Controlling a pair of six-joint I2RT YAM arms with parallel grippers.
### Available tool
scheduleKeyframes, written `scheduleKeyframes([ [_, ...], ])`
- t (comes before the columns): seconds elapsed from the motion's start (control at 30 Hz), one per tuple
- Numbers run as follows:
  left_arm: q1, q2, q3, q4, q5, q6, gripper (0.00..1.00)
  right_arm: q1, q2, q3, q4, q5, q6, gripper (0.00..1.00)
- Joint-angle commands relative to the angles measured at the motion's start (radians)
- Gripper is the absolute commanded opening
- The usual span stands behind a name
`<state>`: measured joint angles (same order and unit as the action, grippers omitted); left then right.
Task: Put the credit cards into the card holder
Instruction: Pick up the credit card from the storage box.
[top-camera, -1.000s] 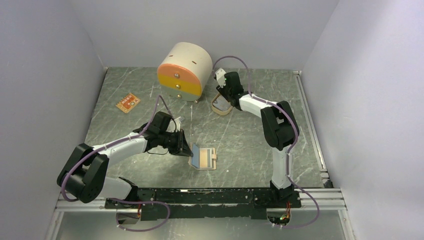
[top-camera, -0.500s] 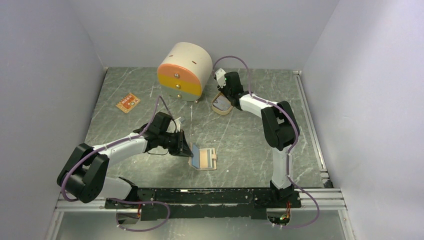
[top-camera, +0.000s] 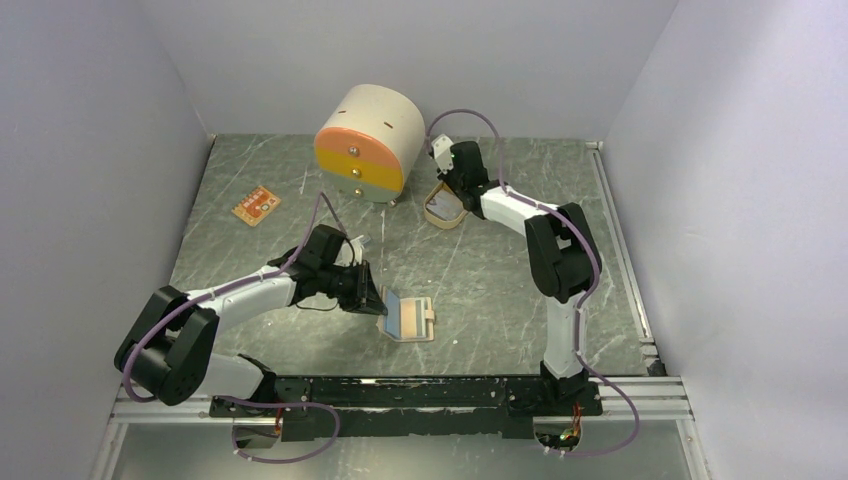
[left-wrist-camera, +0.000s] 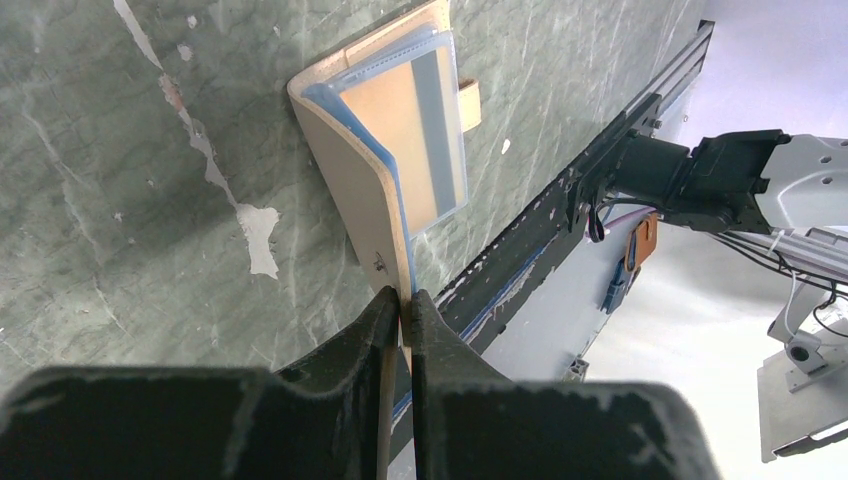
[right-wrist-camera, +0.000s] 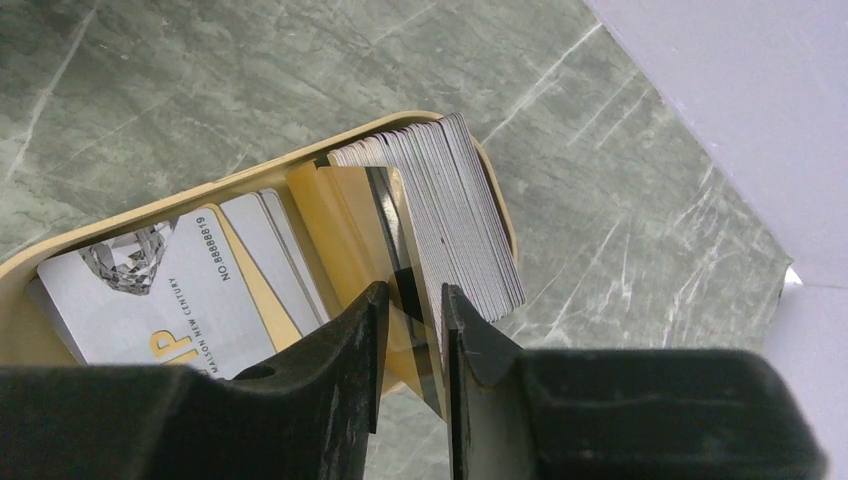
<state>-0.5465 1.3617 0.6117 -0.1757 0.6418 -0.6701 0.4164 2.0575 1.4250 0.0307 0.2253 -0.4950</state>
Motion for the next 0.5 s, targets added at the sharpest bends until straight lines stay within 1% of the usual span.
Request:
scheduleKeyframes([
  [0.0, -0.009, 0.011, -0.006, 0.034, 0.030, -0.006, 0.14, -0.019, -0.056, 0.034, 0.007, 0.015, 0.001, 0.28],
  [0.33, -0.011, 0.019, 0.000, 0.036, 0.031, -0.002, 0.14, -0.018, -0.055, 0.048, -0.035, -0.029, 0.006, 0.26],
  [0.4, -0.013, 0.021, -0.005, 0.040, 0.031, -0.005, 0.13, -0.018, -0.052, 0.065, -0.073, -0.062, 0.015, 0.22],
  [0.47, -0.013, 0.023, -0.009, 0.047, 0.032, -0.009, 0.13, -0.019, -0.054, 0.074, -0.107, -0.088, 0.030, 0.15],
])
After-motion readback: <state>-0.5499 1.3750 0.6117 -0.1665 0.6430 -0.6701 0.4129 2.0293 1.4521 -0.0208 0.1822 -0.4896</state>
